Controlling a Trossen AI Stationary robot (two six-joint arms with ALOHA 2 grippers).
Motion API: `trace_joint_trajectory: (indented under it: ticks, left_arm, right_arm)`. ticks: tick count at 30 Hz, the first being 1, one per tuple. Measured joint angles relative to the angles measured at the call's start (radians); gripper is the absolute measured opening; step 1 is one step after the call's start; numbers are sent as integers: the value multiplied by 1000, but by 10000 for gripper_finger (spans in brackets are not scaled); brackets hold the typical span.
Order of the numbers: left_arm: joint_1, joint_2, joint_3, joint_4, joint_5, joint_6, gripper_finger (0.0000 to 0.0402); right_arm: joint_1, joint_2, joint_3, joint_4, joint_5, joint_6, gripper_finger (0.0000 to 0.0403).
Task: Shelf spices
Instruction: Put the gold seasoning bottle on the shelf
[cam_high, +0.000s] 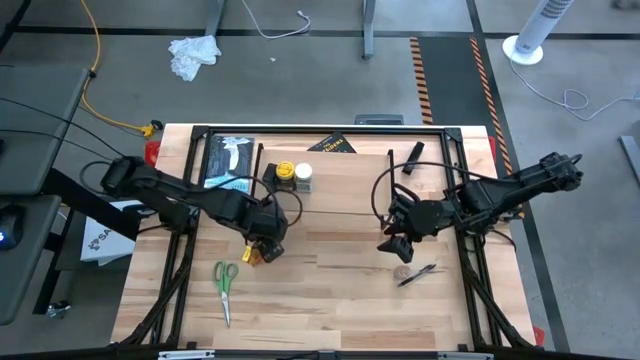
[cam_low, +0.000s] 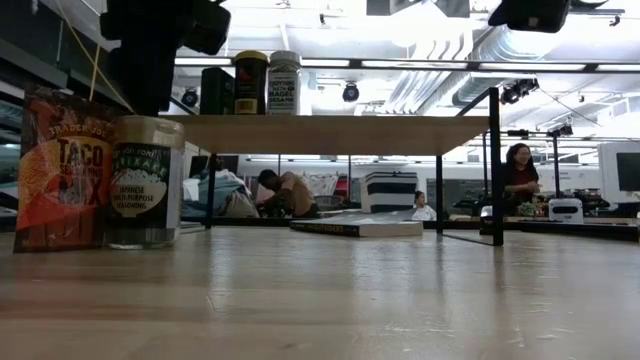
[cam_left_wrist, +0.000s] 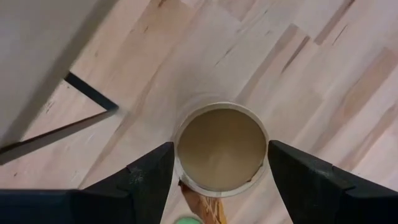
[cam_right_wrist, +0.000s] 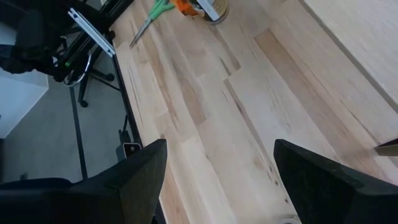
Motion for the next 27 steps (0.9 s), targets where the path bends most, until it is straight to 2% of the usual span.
trace_joint_trajectory:
  ticks: [9, 16, 21, 27]
  left_arm:
    - [-27, 62, 5, 12, -27, -31, 255]
    - [-33, 55, 13, -1, -47, -48, 255]
    - [-33, 32, 78, -25, -113, 13, 255]
    - [-33, 13, 171, -48, -163, 18, 255]
  right_arm:
    - [-7, 0, 0, 5, -3, 0, 293]
    - [-7, 0, 0, 5, -6, 0, 293]
    - [-7, 0, 0, 4, -6, 0, 293]
    - [-7, 0, 0, 4, -6, 2, 293]
